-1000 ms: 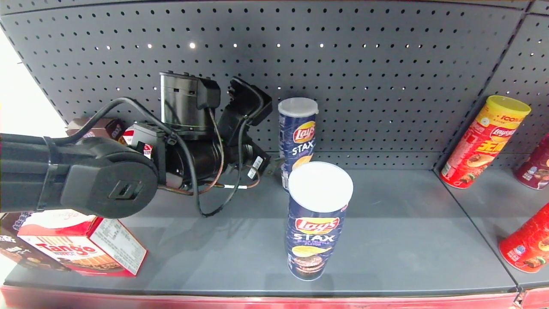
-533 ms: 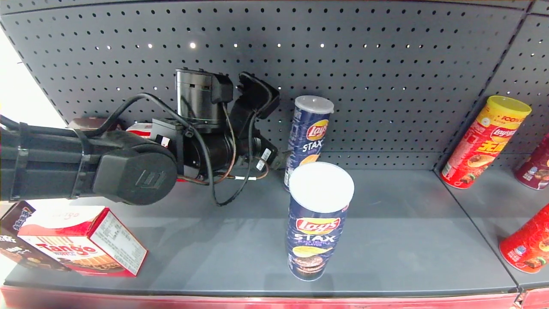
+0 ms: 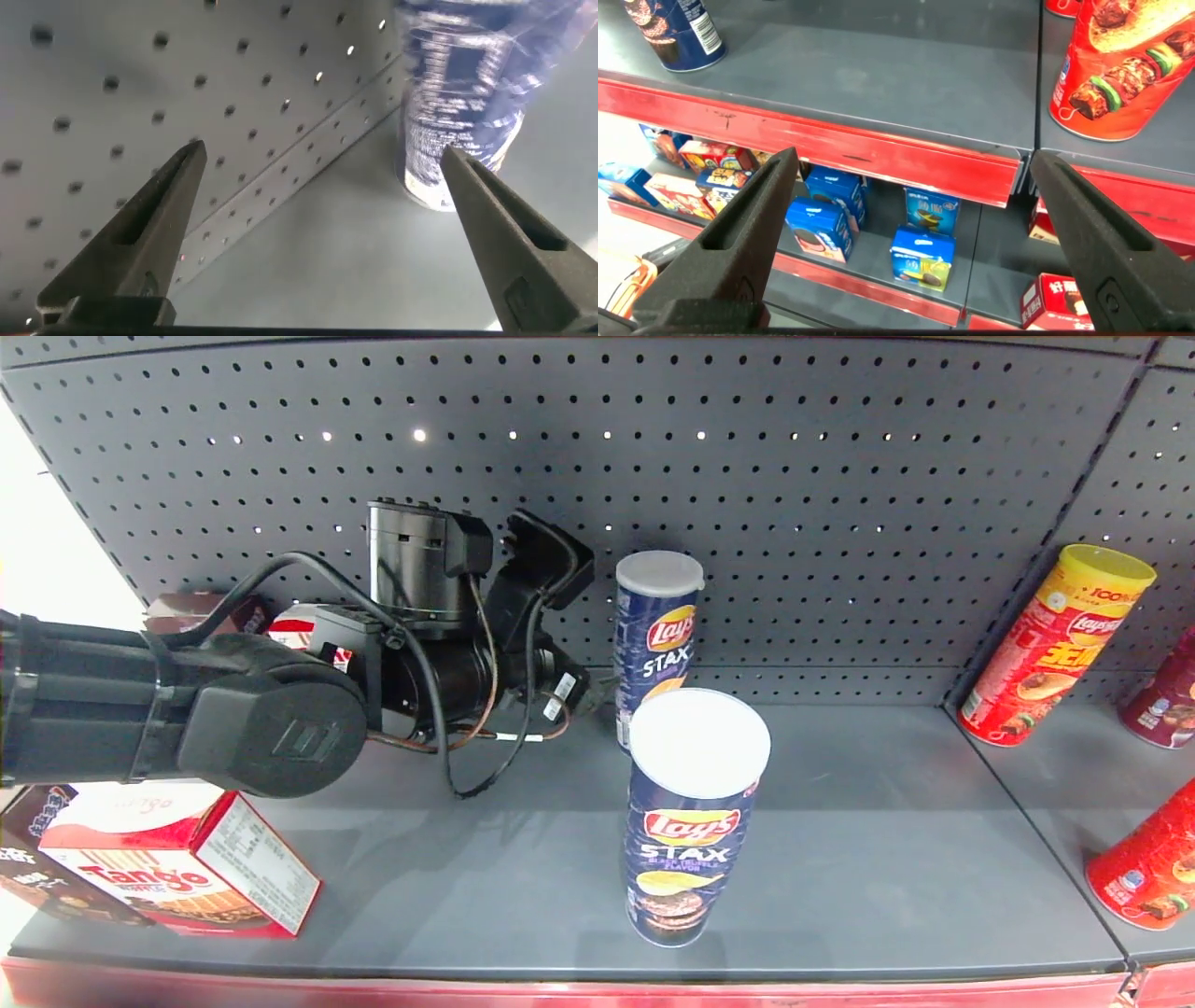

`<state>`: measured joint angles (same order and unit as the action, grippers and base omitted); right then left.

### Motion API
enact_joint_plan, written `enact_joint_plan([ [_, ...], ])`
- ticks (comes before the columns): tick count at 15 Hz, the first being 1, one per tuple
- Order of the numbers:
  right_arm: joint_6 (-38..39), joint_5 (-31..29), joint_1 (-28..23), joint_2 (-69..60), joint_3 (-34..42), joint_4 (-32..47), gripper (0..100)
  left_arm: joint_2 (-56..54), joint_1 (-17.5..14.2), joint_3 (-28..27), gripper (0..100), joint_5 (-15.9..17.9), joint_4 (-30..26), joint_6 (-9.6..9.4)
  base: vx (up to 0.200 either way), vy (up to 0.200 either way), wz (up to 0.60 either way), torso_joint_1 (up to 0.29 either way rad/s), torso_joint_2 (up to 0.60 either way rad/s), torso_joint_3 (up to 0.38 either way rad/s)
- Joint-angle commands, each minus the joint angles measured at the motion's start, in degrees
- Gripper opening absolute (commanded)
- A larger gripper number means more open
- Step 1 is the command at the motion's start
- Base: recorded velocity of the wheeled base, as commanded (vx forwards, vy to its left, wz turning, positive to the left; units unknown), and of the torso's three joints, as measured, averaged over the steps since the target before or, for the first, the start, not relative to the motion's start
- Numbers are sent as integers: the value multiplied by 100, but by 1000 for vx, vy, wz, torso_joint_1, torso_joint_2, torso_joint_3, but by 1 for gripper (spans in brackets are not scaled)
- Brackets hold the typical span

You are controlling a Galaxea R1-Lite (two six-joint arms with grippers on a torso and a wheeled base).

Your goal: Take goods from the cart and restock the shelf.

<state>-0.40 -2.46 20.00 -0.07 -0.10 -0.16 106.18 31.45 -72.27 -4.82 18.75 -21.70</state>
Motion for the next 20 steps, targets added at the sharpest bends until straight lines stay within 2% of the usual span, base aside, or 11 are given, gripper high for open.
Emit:
enact_joint_plan([
  [1, -4, 0, 3, 7, 1, -2, 100, -221, -51, 230, 100, -2, 138, -1, 0, 0, 0, 0, 0, 0],
  [6, -4, 0, 3, 7, 1, -2, 100, -396, -51, 397, 100, -2, 199, 8, 0, 0, 0, 0, 0, 0],
  [11, -4, 0, 3, 7, 1, -2, 100, -607, 265, 705, 100, 51, 199, -1, 0, 0, 0, 0, 0, 0],
  [13, -4, 0, 3, 7, 1, -2, 100, -678, 327, 916, 100, 183, 199, -1, 0, 0, 0, 0, 0, 0],
  [17, -4, 0, 3, 7, 1, -2, 100, -414, 327, 731, 100, 174, 208, 8, 0, 0, 0, 0, 0, 0],
  [20, -4, 0, 3, 7, 1, -2, 100, -97, 318, 380, 100, 139, 199, 17, 0, 0, 0, 0, 0, 0],
])
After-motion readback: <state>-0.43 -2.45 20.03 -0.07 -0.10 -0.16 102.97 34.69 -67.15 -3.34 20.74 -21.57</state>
